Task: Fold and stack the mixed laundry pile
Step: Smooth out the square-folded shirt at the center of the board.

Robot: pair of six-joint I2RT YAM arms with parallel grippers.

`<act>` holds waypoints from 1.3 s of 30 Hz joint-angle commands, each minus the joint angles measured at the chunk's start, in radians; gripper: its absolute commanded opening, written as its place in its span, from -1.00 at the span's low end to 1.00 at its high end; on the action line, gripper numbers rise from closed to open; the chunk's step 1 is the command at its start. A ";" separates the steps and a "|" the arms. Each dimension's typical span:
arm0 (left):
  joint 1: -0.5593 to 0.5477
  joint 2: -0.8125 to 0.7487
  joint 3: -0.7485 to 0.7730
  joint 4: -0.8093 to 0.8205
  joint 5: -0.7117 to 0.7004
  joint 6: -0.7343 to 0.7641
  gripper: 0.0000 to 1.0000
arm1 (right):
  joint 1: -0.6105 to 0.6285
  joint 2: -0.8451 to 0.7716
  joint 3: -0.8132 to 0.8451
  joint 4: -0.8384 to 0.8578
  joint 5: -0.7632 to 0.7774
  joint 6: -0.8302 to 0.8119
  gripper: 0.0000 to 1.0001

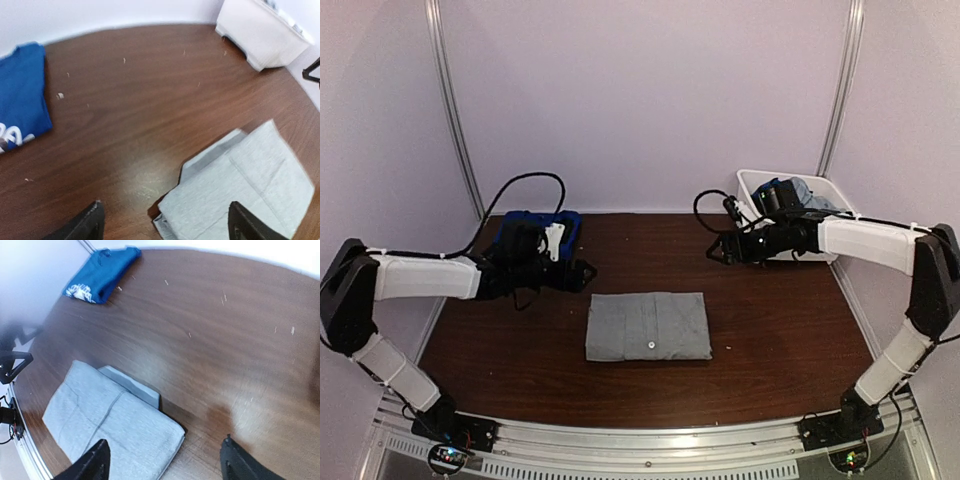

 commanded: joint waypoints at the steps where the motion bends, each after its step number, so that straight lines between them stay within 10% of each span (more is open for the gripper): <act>1: -0.024 -0.254 0.055 -0.119 -0.148 0.124 0.95 | -0.007 -0.226 0.053 -0.054 0.088 -0.062 0.72; 7: -0.021 -0.360 0.083 -0.179 -0.171 0.004 0.95 | -0.044 -0.345 -0.023 0.023 0.229 0.015 1.00; 10: -0.037 -0.339 0.091 -0.193 0.107 -0.011 0.95 | -0.043 -0.316 -0.035 0.011 -0.021 0.090 1.00; 16: -0.218 -0.285 -0.082 0.132 0.298 -0.271 0.95 | 0.073 -0.380 -0.358 0.542 -0.318 0.540 1.00; 25: -0.334 -0.061 -0.141 0.373 0.287 -0.531 0.95 | 0.344 -0.208 -0.356 0.522 -0.206 0.612 1.00; 39: -0.326 0.211 -0.297 0.759 0.275 -0.664 0.95 | 0.349 0.052 -0.575 0.920 -0.275 0.767 1.00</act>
